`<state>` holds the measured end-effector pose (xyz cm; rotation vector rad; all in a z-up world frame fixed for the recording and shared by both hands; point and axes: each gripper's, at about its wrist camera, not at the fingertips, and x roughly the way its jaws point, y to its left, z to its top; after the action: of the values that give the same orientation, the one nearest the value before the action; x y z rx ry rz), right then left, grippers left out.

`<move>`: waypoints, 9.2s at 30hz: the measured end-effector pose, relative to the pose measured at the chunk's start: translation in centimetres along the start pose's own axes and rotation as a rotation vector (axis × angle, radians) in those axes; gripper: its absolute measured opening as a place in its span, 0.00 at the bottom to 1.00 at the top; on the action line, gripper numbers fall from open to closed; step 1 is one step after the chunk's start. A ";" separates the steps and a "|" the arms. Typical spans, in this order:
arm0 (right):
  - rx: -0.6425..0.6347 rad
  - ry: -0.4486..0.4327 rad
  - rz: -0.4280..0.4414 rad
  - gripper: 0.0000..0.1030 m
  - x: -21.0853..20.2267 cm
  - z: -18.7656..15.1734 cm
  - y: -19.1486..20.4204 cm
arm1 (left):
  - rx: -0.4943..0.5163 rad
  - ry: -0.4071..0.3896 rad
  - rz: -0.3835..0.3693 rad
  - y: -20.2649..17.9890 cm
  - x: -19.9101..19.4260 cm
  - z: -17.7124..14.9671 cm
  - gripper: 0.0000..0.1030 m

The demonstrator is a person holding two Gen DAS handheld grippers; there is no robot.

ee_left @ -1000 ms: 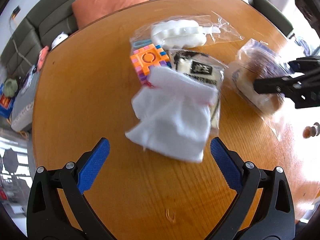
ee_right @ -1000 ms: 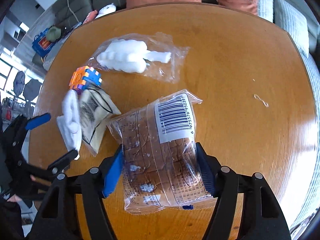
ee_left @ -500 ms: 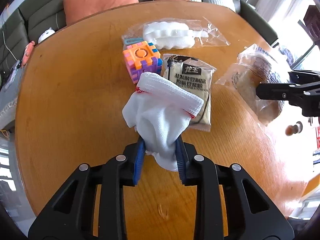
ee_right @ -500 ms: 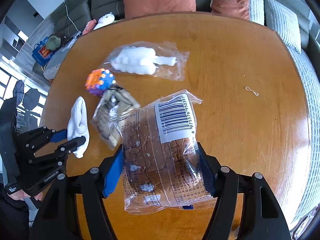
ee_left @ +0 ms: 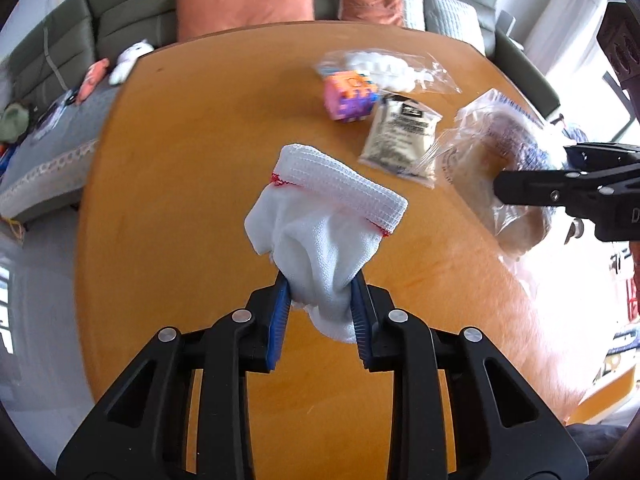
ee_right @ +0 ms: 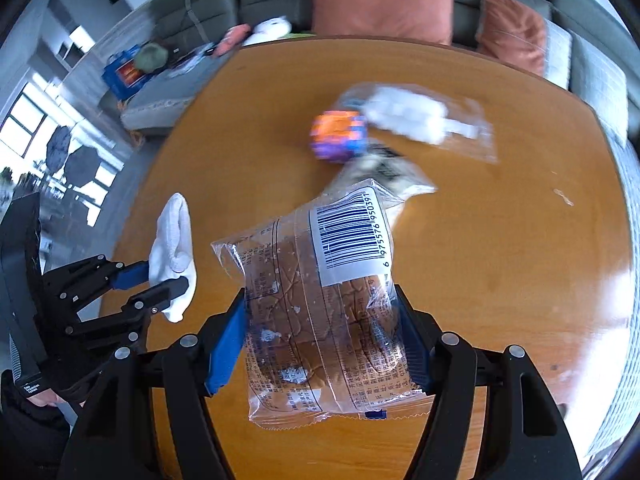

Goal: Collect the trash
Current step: 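Carry the bread bag and white cloth to the bin and release both, then move both grippers back over the table toward the white cup, then grasp the small white cup with the right gripper, then grasp the soymilk powder packet with the left gripper while right holds the cup, then carry the packet and white cup over the black bin and release both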

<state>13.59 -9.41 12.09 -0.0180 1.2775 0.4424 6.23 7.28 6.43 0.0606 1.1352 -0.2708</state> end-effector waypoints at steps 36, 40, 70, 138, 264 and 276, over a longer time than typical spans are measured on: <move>-0.575 0.159 0.236 0.67 9.1 -1.6 39.2 | -0.609 -0.021 0.265 25.5 -11.6 -23.6 0.27; -0.610 0.177 0.245 0.67 10.1 -2.2 42.0 | -0.666 -0.013 0.291 27.5 -12.5 -25.9 0.27; -0.667 0.160 0.269 0.71 11.5 -1.9 49.7 | -0.810 0.010 0.485 33.0 -15.3 -29.3 0.94; 0.437 -0.122 -0.149 0.71 -4.8 -12.5 -15.4 | 0.024 0.040 0.031 -8.0 1.5 0.0 0.94; -0.680 0.153 0.282 0.56 13.9 -1.3 50.5 | -0.939 -0.091 0.475 34.8 -15.5 -30.1 0.93; -0.658 0.181 0.281 0.56 14.4 -1.7 49.5 | -0.995 -0.100 0.443 35.1 -15.7 -31.4 0.93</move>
<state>-1.17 39.92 9.58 -0.4449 1.2658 1.1101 -19.22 49.79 4.09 -0.5696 1.0219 0.6892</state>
